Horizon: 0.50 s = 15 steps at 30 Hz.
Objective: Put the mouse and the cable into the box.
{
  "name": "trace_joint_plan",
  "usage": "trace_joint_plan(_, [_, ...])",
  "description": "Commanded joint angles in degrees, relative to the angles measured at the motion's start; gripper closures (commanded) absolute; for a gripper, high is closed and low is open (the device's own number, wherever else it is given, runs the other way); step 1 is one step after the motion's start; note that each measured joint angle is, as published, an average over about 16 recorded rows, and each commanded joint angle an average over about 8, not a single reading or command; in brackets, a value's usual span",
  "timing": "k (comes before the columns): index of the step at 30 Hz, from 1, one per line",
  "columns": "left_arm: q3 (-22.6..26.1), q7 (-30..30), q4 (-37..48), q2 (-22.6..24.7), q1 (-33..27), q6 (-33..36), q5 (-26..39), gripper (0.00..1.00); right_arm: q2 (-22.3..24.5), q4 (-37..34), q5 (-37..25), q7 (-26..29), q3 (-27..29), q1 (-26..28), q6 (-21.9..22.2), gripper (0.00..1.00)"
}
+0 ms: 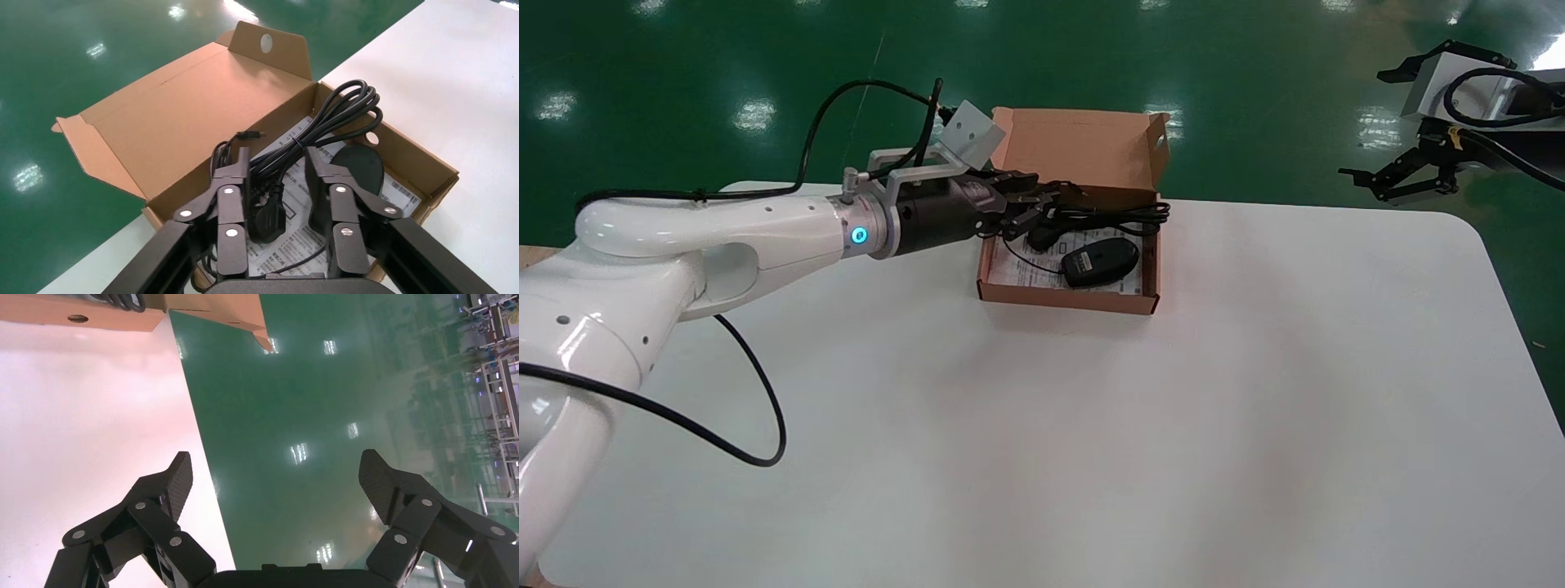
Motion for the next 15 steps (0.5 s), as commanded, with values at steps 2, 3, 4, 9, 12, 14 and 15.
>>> trace_joint_plan(2, [-0.36,-0.13,-0.74,-0.52,0.36,0.51,-0.24,0.0,0.3,1.18,0.61,0.87,0.41,-0.82,-0.32,0.0])
trace_joint_plan(3, [-0.7,-0.33,-1.5,-1.0,0.77,0.97,-0.5,0.0,0.57,2.13,1.11,1.59,0.75,-1.5,-0.63,0.0])
trace_joint_plan(4, [-1.1,-0.57,-2.46,-1.65,1.26,1.56,-0.82,0.0,0.87,3.22,1.68,2.41,1.15,-2.29,-0.98,0.0])
trace_joint_plan(9, [-3.27,-1.87,-7.74,-5.21,3.98,4.76,-2.56,0.0,2.53,9.23,4.84,6.93,3.3,-6.59,-2.92,0.0])
trace_joint_plan(12, [-4.59,-2.67,-10.94,-7.37,5.63,6.71,-3.62,0.0,3.54,12.88,6.76,9.68,4.61,-9.2,-4.09,0.0])
trace_joint_plan(14, [-5.48,-3.21,-13.1,-8.83,6.74,8.02,-4.33,0.0,4.21,15.34,8.06,11.53,5.49,-10.96,-4.89,0.0])
trace_joint_plan(15, [-5.91,-3.46,-14.14,-9.53,7.28,8.65,-4.68,0.0,4.54,16.52,8.68,12.42,5.91,-11.81,-5.27,0.0])
